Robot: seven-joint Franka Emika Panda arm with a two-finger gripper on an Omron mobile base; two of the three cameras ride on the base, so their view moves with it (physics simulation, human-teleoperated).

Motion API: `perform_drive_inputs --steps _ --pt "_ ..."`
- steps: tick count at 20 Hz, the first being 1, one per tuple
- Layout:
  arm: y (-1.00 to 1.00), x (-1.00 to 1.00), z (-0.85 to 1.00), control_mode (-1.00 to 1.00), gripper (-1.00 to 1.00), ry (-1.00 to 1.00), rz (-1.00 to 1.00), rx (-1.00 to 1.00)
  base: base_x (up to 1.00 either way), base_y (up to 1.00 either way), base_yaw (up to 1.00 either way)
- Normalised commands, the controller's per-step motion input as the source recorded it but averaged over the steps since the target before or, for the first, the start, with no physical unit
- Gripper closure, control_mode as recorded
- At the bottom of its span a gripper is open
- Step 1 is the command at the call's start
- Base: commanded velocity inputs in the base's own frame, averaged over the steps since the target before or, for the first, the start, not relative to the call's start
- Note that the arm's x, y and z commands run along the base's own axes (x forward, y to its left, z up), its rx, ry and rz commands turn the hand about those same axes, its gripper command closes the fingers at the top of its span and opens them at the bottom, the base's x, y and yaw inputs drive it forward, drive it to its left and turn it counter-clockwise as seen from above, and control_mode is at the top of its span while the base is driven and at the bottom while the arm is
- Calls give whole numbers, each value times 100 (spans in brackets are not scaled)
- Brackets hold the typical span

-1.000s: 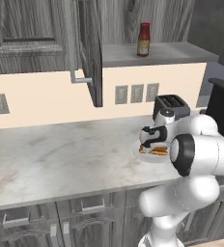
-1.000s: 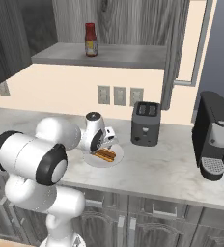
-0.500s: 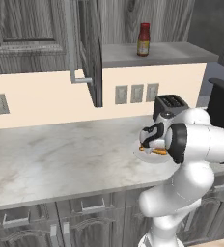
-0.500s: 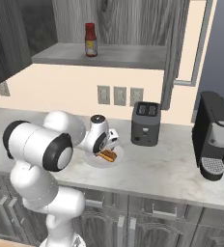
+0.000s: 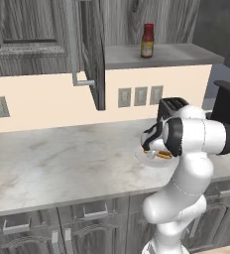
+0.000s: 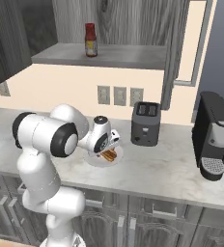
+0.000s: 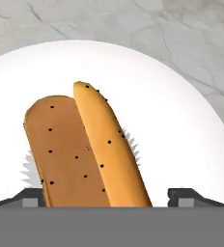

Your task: Move the hot dog bun to the plate on the dining table and place the condiment next to that plate. Then navigate to the fridge and take the sausage and place it on the plate as well.

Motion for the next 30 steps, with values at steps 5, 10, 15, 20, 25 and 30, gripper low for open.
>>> perform_drive_inputs --steps 5,10,15,20,25,30 --pt "0 -23 41 -100 100 -15 -1 0 0 0 0" --pt "18 -27 100 -100 100 -8 -12 -4 0 0 0" --pt "34 -36 100 -100 100 4 -27 -1 0 0 0" --pt "12 -56 100 -100 100 18 -42 14 0 0 0" --pt "8 -54 100 -100 100 19 -37 23 0 0 0" --pt "0 -57 74 -100 100 13 -23 21 0 0 0"
